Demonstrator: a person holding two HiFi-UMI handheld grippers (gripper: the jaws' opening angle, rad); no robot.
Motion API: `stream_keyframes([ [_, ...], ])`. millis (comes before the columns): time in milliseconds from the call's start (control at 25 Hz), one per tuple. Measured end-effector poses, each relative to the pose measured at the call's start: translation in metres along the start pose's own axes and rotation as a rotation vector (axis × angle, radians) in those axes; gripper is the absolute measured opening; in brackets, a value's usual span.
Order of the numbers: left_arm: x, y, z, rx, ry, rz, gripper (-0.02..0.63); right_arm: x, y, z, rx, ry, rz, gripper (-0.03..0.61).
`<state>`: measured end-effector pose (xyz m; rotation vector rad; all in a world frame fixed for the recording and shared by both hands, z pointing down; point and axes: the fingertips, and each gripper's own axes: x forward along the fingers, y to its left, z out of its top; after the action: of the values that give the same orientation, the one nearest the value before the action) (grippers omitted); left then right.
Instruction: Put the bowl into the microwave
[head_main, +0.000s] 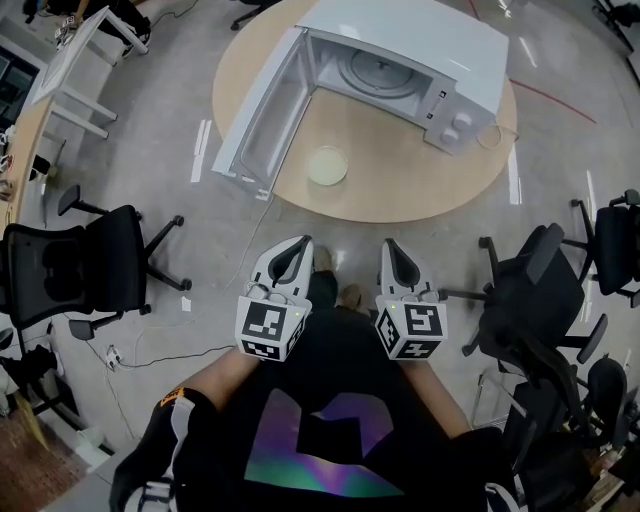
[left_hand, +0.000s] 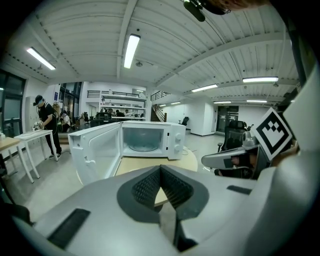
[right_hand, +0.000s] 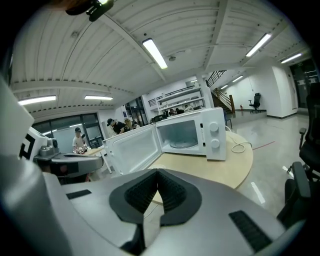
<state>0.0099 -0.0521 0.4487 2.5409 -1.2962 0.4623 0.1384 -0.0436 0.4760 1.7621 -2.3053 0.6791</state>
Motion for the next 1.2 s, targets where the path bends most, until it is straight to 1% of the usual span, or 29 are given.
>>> stream_keyframes([
  [120,0.018,0.004,0.003,-0.014,0.004,-0.021,0.046,0.007,-0.008,0.002,-0.008,0.020,-0.020,0.015],
  [320,0.042,0.006,0.016,-0.001,-0.015,-0.066,0.046,0.021,-0.022,0.012,-0.009,0.036,-0.061,0.015],
  [600,0.066,0.024,0.027,-0.012,-0.033,-0.093,0.046,0.049,-0.023,0.022,-0.042,0.076,-0.068,0.015],
  [960,0.086,0.067,0.044,-0.051,-0.072,-0.096,0.046,0.094,-0.011,0.048,-0.111,0.112,-0.078,0.015],
  [1200,0.103,0.084,0.044,-0.082,-0.073,-0.136,0.046,0.118,-0.008,0.057,-0.135,0.140,-0.101,0.015],
])
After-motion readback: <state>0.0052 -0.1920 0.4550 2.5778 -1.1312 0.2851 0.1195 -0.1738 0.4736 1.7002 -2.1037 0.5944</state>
